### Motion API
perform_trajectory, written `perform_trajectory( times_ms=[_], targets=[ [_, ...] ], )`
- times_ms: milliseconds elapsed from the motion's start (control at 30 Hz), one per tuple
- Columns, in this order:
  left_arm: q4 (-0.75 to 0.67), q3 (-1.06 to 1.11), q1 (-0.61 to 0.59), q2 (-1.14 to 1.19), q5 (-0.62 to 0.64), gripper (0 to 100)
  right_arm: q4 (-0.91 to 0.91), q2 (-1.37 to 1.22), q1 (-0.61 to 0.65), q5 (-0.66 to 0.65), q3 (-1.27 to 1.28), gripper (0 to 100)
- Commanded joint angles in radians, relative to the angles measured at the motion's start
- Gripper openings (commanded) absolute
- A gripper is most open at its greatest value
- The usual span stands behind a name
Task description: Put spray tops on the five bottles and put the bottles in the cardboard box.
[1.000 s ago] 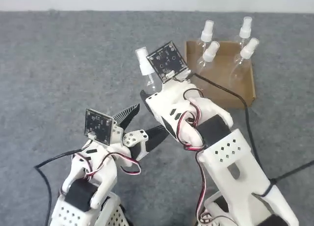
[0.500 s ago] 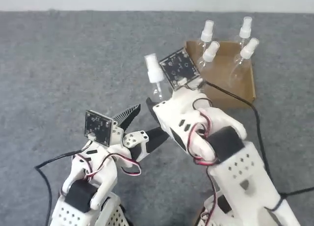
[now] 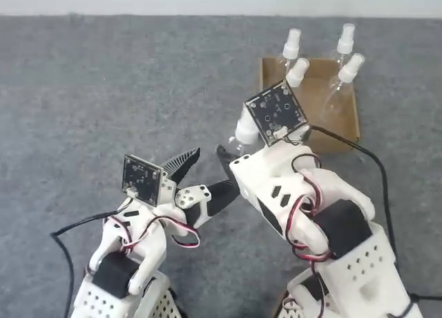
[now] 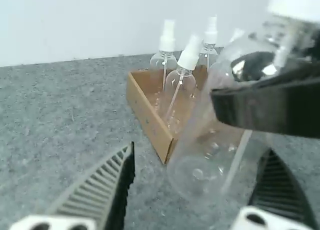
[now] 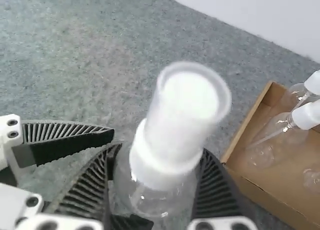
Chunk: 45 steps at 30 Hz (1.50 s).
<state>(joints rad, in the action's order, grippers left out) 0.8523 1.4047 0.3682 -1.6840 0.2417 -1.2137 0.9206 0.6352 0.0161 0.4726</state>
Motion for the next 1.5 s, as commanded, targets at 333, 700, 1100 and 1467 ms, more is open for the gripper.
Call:
perform_trajectory(
  times_ms=[333,700,1100,1467],
  targets=[
    [-0.028,-0.004,-0.011,-0.006,0.005,35,0.059,-0.084,-0.366,-0.080,-0.104,0.6],
    [-0.028,-0.002,-0.012,-0.006,0.005,30,0.096,-0.404,-0.587,-0.112,-0.313,0.6],
    [-0.029,-0.002,-0.014,-0.006,0.003,2,0.329,-0.651,-0.596,-0.110,-0.327,0.6],
    [-0.063,0.022,-0.014,-0.006,0.006,23,0.414,-0.776,-0.595,-0.109,-0.325,0.6]
  ],
)
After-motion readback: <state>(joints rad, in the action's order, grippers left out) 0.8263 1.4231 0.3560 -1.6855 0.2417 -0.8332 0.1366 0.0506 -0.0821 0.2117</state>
